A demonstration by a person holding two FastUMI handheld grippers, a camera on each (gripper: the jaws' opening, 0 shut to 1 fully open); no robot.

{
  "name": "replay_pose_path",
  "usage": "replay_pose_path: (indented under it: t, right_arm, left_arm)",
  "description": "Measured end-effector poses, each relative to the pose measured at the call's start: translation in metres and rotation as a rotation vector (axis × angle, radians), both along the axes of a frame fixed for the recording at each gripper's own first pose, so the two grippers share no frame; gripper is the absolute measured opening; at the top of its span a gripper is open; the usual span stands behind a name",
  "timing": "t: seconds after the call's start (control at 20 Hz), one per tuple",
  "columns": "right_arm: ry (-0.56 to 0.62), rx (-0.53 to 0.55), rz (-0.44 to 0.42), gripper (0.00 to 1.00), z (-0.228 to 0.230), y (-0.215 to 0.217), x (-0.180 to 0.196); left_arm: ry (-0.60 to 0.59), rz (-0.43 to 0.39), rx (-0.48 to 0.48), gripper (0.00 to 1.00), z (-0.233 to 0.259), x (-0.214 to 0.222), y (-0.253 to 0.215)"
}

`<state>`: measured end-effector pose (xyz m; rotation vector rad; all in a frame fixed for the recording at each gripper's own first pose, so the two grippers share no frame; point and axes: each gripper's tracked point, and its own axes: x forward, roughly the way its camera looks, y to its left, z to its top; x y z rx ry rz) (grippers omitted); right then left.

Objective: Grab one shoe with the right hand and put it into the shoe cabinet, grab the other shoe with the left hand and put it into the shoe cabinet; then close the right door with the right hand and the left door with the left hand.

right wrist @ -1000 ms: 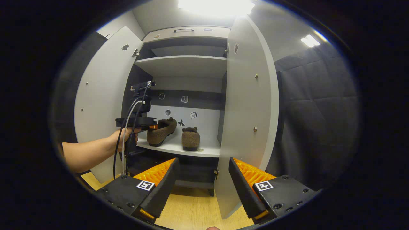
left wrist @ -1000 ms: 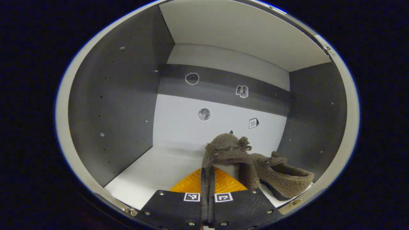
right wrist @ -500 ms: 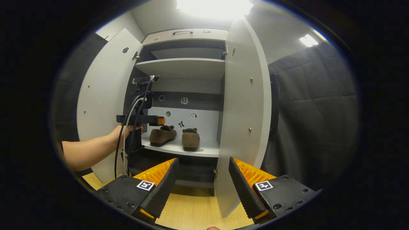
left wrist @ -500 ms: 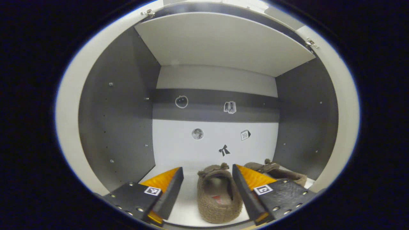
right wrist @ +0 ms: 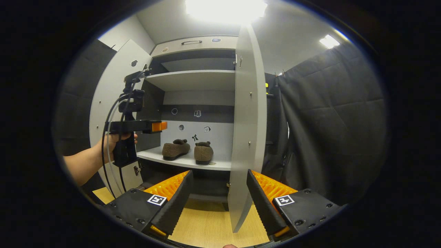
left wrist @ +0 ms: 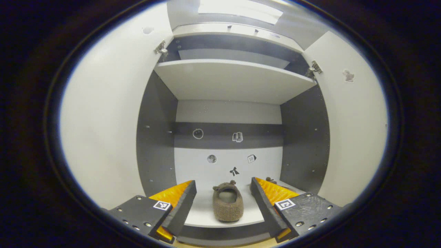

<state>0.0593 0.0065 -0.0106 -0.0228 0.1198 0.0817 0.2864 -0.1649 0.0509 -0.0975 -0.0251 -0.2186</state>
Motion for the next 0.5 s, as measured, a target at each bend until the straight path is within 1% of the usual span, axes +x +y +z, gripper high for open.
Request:
replay_pose_path:
  t: [0.2,0.3,0.4,0.5]
  right_arm:
    - [-0.006,0.013,0.001,0.98,0.004,-0.021,-0.009]
    - [-0.007,0.011,-0.006,0.97,0.006,-0.035,-0.013]
    - [-0.012,0.009,-0.019,0.98,0.010,-0.049,-0.017]
    - [-0.017,0.006,-0.040,0.98,0.014,-0.067,-0.018]
  left_arm:
    - [-0.010,0.017,0.006,0.93,0.004,-0.026,-0.010]
    - [-0.019,0.019,0.014,0.93,0.006,-0.031,-0.010]
    - [-0.026,0.028,0.027,0.93,0.012,-0.051,-0.010]
    - [-0.019,0.026,0.021,0.93,0.014,-0.069,-0.009]
